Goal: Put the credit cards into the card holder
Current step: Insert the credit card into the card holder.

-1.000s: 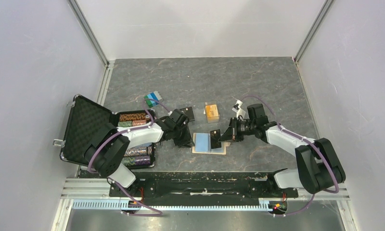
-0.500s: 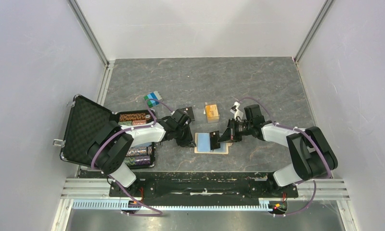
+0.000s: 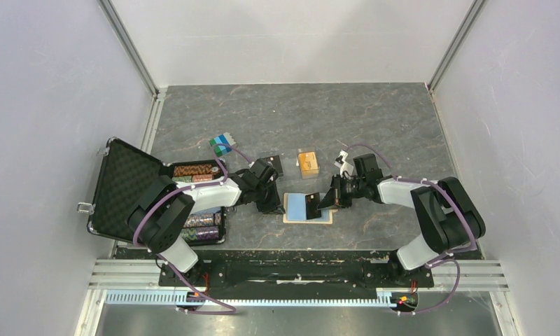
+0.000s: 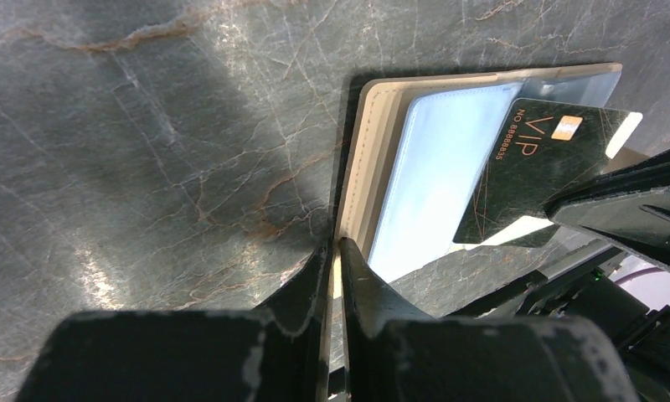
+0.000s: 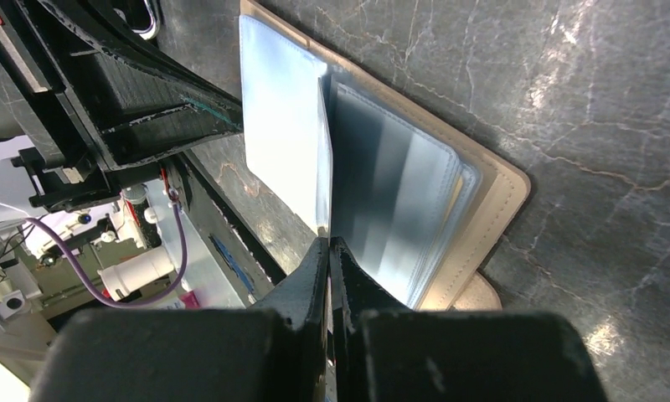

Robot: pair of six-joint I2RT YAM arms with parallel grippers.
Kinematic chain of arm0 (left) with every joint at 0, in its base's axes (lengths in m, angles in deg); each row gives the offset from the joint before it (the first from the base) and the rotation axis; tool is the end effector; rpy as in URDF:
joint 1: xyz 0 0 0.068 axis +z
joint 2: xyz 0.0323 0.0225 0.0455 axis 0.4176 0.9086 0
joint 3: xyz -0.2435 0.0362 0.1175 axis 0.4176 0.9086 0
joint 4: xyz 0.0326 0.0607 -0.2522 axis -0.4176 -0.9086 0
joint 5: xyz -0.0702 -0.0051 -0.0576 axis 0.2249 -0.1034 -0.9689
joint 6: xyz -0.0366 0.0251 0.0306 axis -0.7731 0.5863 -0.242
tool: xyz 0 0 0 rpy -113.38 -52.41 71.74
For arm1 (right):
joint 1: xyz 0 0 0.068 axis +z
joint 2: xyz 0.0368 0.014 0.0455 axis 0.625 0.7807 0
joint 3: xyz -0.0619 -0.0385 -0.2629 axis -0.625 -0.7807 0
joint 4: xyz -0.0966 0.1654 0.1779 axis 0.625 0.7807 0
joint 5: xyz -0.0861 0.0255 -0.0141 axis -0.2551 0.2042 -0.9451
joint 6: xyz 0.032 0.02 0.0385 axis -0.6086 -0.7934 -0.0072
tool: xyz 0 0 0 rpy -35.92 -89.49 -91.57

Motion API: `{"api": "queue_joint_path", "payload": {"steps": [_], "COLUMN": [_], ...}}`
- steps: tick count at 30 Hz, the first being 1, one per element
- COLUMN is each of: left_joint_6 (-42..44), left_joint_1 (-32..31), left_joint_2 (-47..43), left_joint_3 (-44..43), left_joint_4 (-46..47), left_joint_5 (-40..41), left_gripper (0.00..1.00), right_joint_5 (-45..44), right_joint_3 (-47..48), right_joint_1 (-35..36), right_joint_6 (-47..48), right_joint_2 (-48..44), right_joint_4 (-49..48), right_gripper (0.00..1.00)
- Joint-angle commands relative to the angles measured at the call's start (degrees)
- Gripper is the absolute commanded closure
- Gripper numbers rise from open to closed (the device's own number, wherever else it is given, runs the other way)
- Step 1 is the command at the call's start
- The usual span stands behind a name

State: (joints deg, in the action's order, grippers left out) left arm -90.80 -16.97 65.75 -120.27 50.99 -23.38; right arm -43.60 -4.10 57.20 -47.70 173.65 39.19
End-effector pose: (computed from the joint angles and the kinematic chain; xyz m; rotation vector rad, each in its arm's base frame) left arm 0.2136 -0.1993 0.1399 -0.1934 2.8285 -0.7433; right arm 0.2348 0.1053 0.1246 -0.0935 2.6308 1.3148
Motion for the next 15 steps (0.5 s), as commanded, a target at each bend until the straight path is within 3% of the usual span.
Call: {"api": "queue_joint_path", "payload": {"steps": [1,15], "left_joint_6": [0.1,0.2], "left_joint_1": [-0.7,-1.1], "left_joint_2": [2.0,2.3], "left_joint_3": [0.5,0.2], "left_joint_4": [-2.9,-3.2], "left_joint_5": [2.0,2.2], "left_gripper": [0.88,0.88], "right_joint_5": [0.2,1.3], "right_joint_3": [0.2,0.1], "right_joint_1": [-0.2,0.0], "right_joint_6": [-1.3,-2.3], "right_joint_2": [1.7,5.4], "right_joint_4": [-4.4,-6.0], "right_gripper": [1.00,1.00]}}
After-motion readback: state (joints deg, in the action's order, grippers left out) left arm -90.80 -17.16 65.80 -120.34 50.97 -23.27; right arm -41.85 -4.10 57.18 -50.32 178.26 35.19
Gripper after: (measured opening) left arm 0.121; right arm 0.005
